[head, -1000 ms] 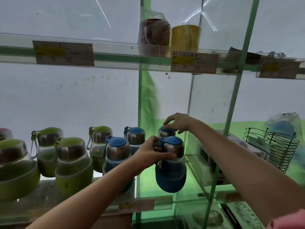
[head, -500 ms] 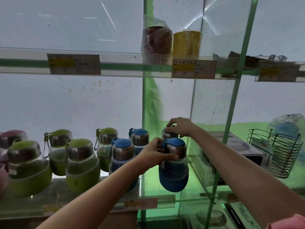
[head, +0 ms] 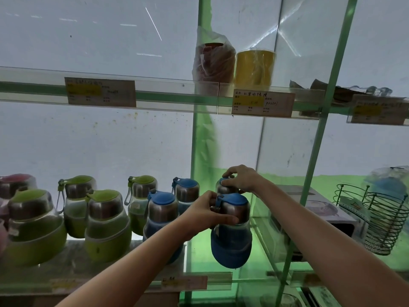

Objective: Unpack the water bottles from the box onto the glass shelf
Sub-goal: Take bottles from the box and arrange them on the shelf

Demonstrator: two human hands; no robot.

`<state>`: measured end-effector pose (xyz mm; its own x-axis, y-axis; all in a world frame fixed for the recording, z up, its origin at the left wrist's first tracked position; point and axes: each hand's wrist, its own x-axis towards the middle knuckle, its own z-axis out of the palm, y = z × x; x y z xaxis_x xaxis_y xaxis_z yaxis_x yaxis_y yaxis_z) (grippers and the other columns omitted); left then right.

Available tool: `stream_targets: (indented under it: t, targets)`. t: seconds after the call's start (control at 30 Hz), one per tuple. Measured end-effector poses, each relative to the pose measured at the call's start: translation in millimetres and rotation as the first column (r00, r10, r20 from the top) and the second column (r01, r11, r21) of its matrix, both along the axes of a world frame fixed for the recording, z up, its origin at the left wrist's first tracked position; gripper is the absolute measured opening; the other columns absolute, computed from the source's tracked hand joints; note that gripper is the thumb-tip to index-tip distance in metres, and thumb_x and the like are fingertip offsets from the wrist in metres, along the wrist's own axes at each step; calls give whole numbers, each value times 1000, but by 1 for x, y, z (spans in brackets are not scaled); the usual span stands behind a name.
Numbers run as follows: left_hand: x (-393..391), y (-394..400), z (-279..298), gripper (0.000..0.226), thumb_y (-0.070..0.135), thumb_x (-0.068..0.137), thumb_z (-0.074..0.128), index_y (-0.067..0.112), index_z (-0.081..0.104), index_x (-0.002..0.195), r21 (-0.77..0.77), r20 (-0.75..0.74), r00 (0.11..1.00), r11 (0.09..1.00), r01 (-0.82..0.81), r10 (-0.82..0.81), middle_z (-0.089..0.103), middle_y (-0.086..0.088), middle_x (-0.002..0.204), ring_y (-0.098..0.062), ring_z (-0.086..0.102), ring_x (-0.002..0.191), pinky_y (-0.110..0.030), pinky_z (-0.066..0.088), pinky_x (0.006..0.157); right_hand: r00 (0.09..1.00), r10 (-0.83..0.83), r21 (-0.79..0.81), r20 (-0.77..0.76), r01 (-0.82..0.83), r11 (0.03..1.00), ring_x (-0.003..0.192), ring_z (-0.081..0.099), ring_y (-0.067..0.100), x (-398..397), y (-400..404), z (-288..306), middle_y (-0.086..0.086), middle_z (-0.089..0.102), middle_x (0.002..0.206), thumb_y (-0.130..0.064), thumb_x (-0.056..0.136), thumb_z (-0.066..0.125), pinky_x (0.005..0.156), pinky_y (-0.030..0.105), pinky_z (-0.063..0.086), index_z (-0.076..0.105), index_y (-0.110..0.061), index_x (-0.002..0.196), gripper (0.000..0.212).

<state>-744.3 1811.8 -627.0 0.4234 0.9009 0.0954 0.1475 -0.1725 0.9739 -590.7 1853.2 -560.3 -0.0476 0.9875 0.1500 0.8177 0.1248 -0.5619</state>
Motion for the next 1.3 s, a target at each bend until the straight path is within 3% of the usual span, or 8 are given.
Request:
stream_targets:
  t: [0.13, 0.27, 0.47, 0.6, 0.73, 0.9, 1.1, 1.3]
  targets:
    - [0, 2, -1, 54, 11, 66, 83, 16, 52, 110, 9, 12, 1000, 1000, 10, -10, 65, -2, 104, -18, 64, 97, -23, 51, 66, 1000, 0, -13, 12, 0, 1000, 89, 58, 22, 0, 0, 2, 13, 60, 119, -24, 84, 66, 70, 30, 55, 64, -13, 116, 33]
    - [2, 3, -4, 56, 11, 66, 83, 14, 52, 113, 5, 23, 1000, 1000, 0, 0, 64, -2, 107, -20, 63, 103, -31, 54, 81, 997, 6, 39, 81, -9, 999, 85, 58, 20, -1, -1, 0, 12, 63, 115, -30, 83, 65, 61, 24, 53, 65, -12, 113, 34]
    - [-1, 2, -4, 54, 11, 70, 80, 15, 55, 118, 7, 15, 999, 999, 40, -40, 66, -5, 113, -24, 62, 109, -40, 52, 92, 877, -47, 53, 478, 24, 998, 93, 52, 22, -9, 0, 1, 5, 61, 109, -72, 78, 49, 75, 33, 41, 47, -20, 100, 56]
    - [-1, 0, -6, 57, 19, 62, 81, 19, 59, 115, 12, 38, 998, 998, 54, -54, 69, -5, 110, -27, 63, 107, -39, 51, 83, 778, -61, 66, 626, 26, 998, 101, 57, 28, -18, -4, 9, 10, 59, 114, -61, 84, 51, 75, 35, 42, 46, -16, 112, 53]
    - [-2, -2, -7, 51, 14, 70, 78, 18, 59, 117, 16, 27, 995, 995, 100, -100, 69, -4, 102, -23, 64, 97, -39, 53, 78, 943, 65, -134, 327, -21, 991, 89, 60, 27, -21, -2, 19, 11, 54, 110, -28, 78, 70, 69, 38, 59, 44, -14, 120, 51]
    - [-2, -1, -8, 59, 19, 67, 77, 20, 55, 121, 3, 25, 994, 994, 108, -108, 66, -8, 114, -30, 61, 108, -52, 50, 93, 953, 193, -261, 232, -130, 956, 107, 52, 25, -16, 3, 30, 10, 46, 132, -6, 77, 69, 82, 34, 52, 36, -11, 134, 66]
    - [-1, -1, -11, 65, 20, 65, 78, 23, 53, 126, -1, 61, 990, 992, 128, -128, 65, -8, 117, -28, 60, 113, -54, 48, 97, 940, 144, -274, 310, -57, 960, 111, 55, 27, -11, 8, 20, 10, 49, 129, -36, 78, 73, 84, 40, 56, 45, -8, 128, 64]
    - [-1, 0, -11, 46, 7, 74, 74, 21, 57, 115, -23, 100, 985, 989, 144, -141, 67, -3, 106, -23, 62, 104, -37, 52, 86, 934, 175, -218, 312, -109, 970, 96, 56, 23, -3, 10, 15, 10, 48, 129, -20, 80, 71, 77, 35, 58, 47, -15, 131, 58]
